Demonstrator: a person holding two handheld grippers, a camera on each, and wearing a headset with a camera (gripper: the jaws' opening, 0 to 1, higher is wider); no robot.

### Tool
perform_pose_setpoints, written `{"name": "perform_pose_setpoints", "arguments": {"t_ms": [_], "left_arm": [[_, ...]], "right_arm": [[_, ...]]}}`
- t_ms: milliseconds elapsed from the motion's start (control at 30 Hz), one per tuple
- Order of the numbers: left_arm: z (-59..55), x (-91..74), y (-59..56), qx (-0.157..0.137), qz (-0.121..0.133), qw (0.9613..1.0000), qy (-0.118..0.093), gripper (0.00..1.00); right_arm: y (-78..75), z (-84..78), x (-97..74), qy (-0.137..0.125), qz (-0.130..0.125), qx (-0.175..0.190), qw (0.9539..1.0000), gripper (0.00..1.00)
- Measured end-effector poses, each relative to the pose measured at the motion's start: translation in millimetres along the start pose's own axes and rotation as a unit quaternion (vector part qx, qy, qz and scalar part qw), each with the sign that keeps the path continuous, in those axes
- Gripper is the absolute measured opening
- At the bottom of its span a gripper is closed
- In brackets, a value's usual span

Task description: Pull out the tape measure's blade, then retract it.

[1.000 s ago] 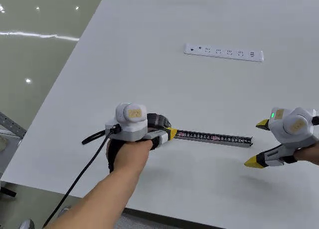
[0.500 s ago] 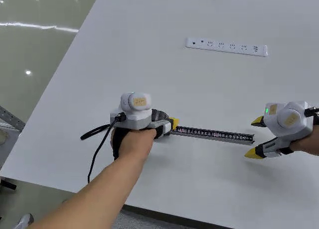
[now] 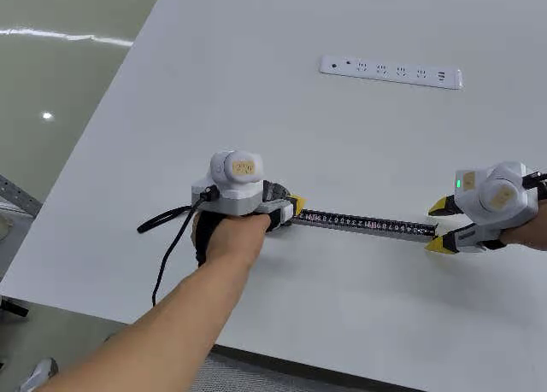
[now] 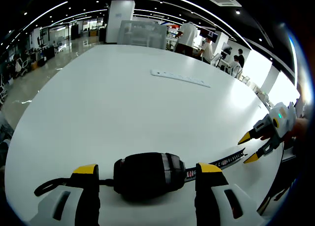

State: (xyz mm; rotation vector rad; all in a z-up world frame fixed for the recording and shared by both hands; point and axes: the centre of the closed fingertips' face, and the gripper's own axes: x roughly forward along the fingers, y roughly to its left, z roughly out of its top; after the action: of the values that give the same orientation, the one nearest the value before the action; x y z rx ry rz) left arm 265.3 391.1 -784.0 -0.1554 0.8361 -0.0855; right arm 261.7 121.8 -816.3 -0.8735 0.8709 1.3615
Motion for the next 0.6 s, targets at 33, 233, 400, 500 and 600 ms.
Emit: {"name": "perform_pose_setpoints", "arguments": {"t_ms": [33, 233, 400, 500, 600], "left_arm": [[-0.3, -0.4, -0.2, 0.001, 0.000, 1.0000, 0.001, 0.75], [-0.6, -2.2, -0.4, 0.002, -0.003, 1.0000, 0.002, 0.71], [-2.4, -2.0, -0.8, 0.005, -0.004, 1.0000, 0.005, 0.69], [-3.8, -0.9, -0.8, 0.005, -0.005, 0.9999, 0.007, 0.68], [-4.2, -0.9, -1.5, 0.004, -0.006, 0.9999, 0.008, 0.66]], "right_arm": [[0.4, -0.5, 0.7, 0.001, 0.003, -0.003, 1.0000, 0.30], [1.6, -5.5, 3.4, 0.009, 0.010, -0.011, 0.9998, 0.25], [1.0, -5.2, 3.0, 0.007, 0.010, -0.012, 0.9999, 0.20], [1.2, -5.0, 3.0, 0.006, 0.011, -0.013, 0.9998, 0.18], [1.3, -4.7, 3.4, 0.006, 0.012, -0.016, 0.9998, 0.15]]}}
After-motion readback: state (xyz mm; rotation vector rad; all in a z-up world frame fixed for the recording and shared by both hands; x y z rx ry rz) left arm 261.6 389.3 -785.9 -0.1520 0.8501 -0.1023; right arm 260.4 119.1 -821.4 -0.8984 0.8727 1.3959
